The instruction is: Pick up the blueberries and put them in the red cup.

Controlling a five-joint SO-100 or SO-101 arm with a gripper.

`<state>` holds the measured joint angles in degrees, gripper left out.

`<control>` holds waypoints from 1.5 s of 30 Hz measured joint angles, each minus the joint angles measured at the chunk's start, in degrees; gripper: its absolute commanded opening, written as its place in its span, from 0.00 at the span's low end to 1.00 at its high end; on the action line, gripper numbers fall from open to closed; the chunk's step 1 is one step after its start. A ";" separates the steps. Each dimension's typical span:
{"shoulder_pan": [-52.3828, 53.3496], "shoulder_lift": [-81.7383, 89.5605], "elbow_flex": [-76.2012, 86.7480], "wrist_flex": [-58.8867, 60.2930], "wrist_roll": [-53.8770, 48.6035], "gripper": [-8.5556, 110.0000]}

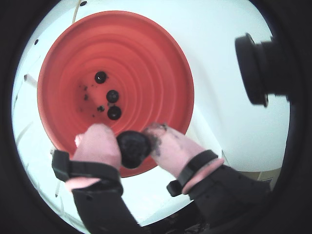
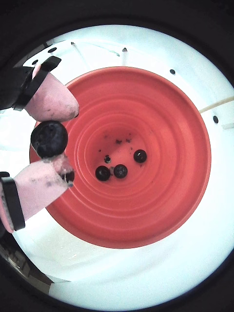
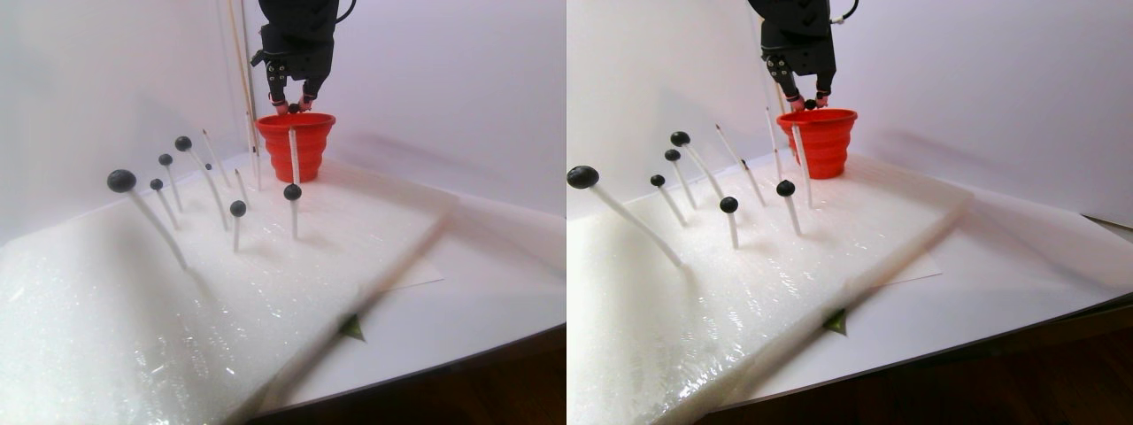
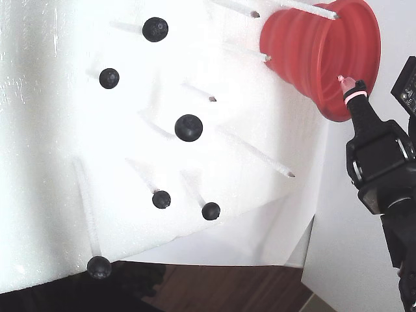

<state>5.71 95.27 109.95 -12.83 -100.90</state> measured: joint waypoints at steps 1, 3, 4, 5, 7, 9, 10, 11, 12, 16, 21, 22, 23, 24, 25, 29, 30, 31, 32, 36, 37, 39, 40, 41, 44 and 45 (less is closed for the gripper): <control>0.00 0.00 0.00 0.00 0.00 0.21; 0.00 0.00 0.00 0.00 0.00 0.21; 0.00 0.00 0.00 0.00 0.00 0.21; 0.00 0.00 0.00 0.00 0.00 0.21; 0.00 0.00 0.00 0.00 0.00 0.21; 0.00 0.00 0.00 0.00 0.00 0.21; 0.00 0.00 0.00 0.00 0.00 0.21; 0.00 0.00 0.00 0.00 0.00 0.21; -0.09 0.18 0.00 0.00 0.00 0.21; -0.09 0.26 0.00 0.35 0.00 0.21; -0.88 2.81 0.70 2.55 0.00 0.21; -1.14 3.34 1.05 3.08 -0.09 0.21; -1.49 4.04 1.49 3.43 -0.09 0.21; -1.93 4.83 2.02 3.96 -0.26 0.21; -2.20 5.45 2.64 4.31 -0.70 0.21; -3.08 7.73 4.57 5.80 -0.70 0.21; -3.25 8.26 4.92 5.98 -0.35 0.21; -3.43 8.96 5.45 6.42 -0.88 0.21; -3.52 9.49 5.89 6.86 -1.05 0.21; -4.13 11.95 7.03 8.70 -1.14 0.21; -4.22 12.39 7.29 8.96 -1.14 0.21; -4.48 13.45 8.09 9.58 -1.14 0.21; -4.57 13.97 8.44 10.02 -1.05 0.21; -4.57 14.68 8.96 10.55 -1.05 0.21; -4.83 16.70 10.90 12.30 -1.05 0.21; -5.10 17.40 11.34 12.74 -1.05 0.21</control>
<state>0.62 112.68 121.29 -0.09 -101.95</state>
